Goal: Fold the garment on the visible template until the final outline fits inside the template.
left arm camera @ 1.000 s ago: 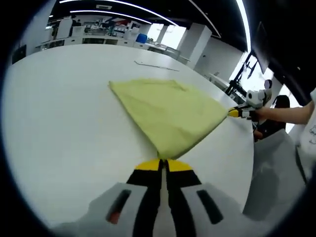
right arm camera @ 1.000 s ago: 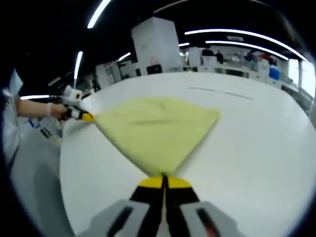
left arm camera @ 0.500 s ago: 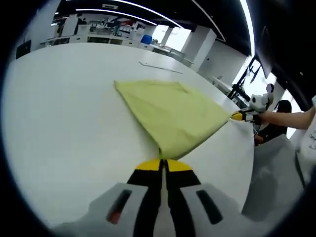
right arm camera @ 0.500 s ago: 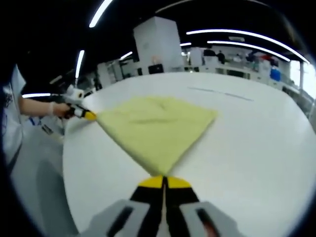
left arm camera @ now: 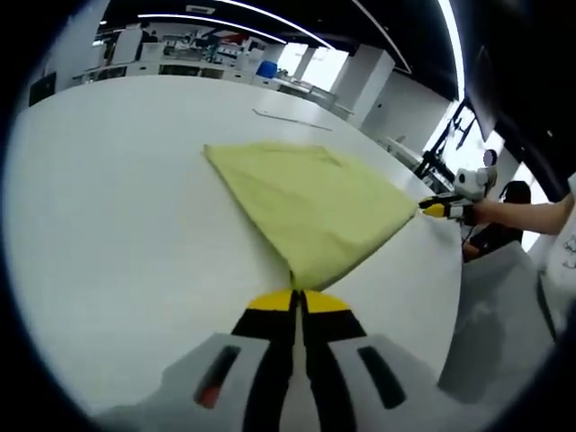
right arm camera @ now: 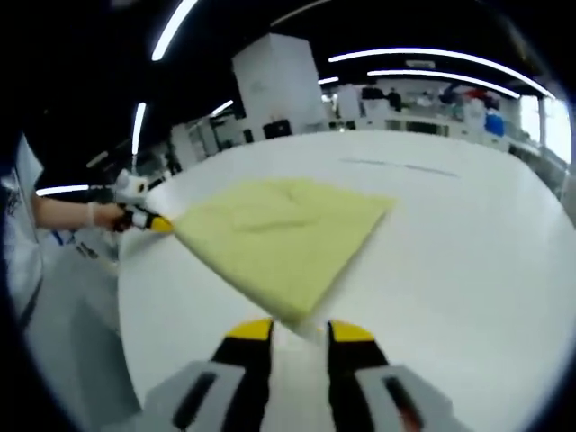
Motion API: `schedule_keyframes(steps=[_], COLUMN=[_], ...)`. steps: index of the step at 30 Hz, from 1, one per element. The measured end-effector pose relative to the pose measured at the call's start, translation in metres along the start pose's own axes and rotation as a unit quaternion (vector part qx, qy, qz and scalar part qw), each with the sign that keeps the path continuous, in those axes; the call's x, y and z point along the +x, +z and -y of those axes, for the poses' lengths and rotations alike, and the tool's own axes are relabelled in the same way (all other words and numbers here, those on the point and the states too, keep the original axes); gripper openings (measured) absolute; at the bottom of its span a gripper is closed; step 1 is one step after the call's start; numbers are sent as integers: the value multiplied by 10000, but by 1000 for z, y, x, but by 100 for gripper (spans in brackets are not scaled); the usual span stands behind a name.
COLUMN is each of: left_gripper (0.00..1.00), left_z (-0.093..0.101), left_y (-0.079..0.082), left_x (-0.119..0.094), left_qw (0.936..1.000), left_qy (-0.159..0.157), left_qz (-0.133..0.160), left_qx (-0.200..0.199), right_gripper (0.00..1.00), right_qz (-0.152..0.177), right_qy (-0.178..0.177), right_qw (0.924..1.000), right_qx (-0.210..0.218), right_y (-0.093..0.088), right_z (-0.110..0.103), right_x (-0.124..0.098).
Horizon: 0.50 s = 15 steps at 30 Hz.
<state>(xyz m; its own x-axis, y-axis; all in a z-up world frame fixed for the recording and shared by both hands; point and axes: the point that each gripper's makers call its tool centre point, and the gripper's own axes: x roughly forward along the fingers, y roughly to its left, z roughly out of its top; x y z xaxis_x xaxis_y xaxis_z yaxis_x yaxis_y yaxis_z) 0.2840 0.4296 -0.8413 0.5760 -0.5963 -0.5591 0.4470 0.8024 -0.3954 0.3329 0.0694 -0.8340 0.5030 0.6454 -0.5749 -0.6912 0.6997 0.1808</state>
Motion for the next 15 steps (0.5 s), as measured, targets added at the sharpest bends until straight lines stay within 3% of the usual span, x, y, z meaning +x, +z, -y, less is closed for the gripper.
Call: schedule_keyframes(steps=[2, 4, 7, 15], left_gripper=[0, 0, 0, 0], left_z=[0, 0, 0, 2], left_y=[0, 0, 0, -7], left_x=[0, -1, -1, -8], left_qw=[10000, 10000, 10000, 9999], left_qy=[1, 1, 1, -11], left_qz=[13, 27, 40, 16], left_qx=[-29, -56, -85, -114], right_gripper=[3, 5, 0, 0], right_qz=[-70, -145, -38, -119], right_qy=[173, 101, 99, 282], right_qw=[9997, 9998, 9999, 9995], right_qx=[177, 12, 75, -78], right_y=[-1, -3, 2, -5], right_z=[-4, -5, -9, -15], right_x=[6, 10, 10, -5])
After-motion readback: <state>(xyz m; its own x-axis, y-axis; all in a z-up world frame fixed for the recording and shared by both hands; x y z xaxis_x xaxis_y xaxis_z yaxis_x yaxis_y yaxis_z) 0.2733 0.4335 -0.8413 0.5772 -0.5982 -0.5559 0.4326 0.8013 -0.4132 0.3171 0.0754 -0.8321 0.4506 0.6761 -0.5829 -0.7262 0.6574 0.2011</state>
